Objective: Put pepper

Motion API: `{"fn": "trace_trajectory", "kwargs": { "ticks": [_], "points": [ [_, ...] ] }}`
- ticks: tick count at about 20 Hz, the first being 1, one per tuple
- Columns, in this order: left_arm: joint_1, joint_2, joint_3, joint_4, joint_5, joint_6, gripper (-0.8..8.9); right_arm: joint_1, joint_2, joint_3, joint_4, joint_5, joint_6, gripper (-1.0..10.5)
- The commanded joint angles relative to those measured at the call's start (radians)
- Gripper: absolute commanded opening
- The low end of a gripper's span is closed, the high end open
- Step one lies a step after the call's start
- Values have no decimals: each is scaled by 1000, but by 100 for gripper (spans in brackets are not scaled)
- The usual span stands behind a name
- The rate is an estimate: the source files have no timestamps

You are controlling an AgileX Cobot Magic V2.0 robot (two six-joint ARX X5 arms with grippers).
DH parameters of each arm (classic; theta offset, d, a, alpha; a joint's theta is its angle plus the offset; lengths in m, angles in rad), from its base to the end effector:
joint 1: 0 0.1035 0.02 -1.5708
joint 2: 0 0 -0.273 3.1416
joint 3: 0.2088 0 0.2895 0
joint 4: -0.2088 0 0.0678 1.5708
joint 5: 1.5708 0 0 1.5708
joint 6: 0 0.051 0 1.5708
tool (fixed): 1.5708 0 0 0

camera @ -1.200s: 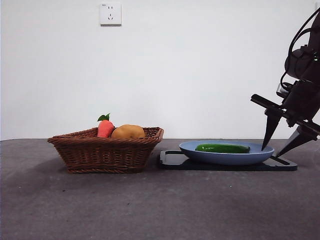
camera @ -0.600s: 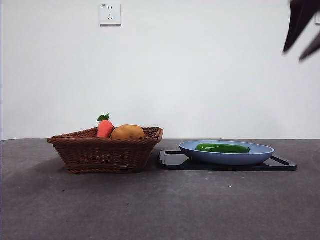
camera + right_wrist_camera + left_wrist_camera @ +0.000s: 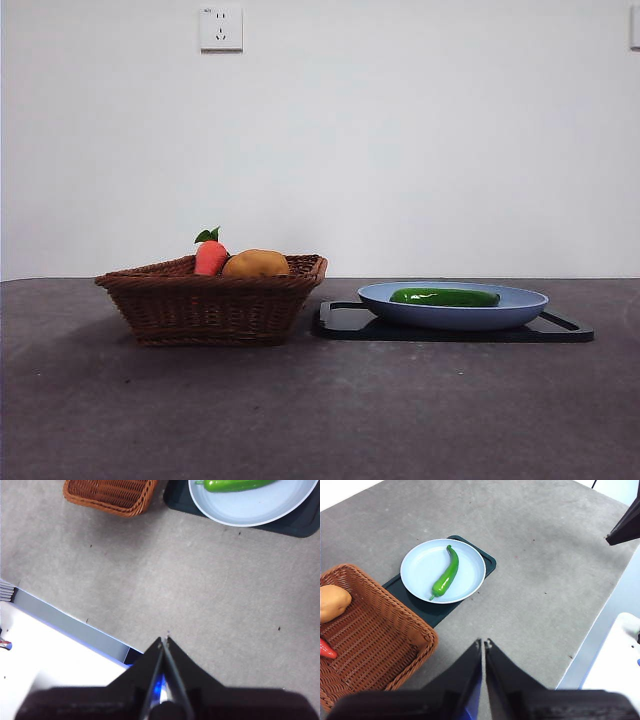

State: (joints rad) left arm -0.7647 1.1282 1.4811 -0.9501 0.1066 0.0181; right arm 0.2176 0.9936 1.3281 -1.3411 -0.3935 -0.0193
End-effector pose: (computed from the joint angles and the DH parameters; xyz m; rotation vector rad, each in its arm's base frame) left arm 0.1738 -0.1743 0.4377 0.2156 0.5755 -0.8501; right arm 0.1718 0.0580 0.3848 0.0726 1.0118 0.5677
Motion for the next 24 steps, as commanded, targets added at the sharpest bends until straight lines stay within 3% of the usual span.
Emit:
{"fn": "trace_trajectory", "kwargs": {
  "ticks": [1,11,14,21,24],
  "points": [
    [-6,7,20,7,-1,2,8,5,5,18,9,0,29,11],
    [-6,7,20,46,0,8,8,5,5,18,9,4,28,11],
    [27,-6,19,55,-57,120,8,5,5,18,9,4,28,11],
    [359,-232,8,199,-76,178,8,5,5,18,9,4,28,11],
    [525,-380,-117,368,-76,193,8,5,5,18,9,3,28,11]
  ]
}}
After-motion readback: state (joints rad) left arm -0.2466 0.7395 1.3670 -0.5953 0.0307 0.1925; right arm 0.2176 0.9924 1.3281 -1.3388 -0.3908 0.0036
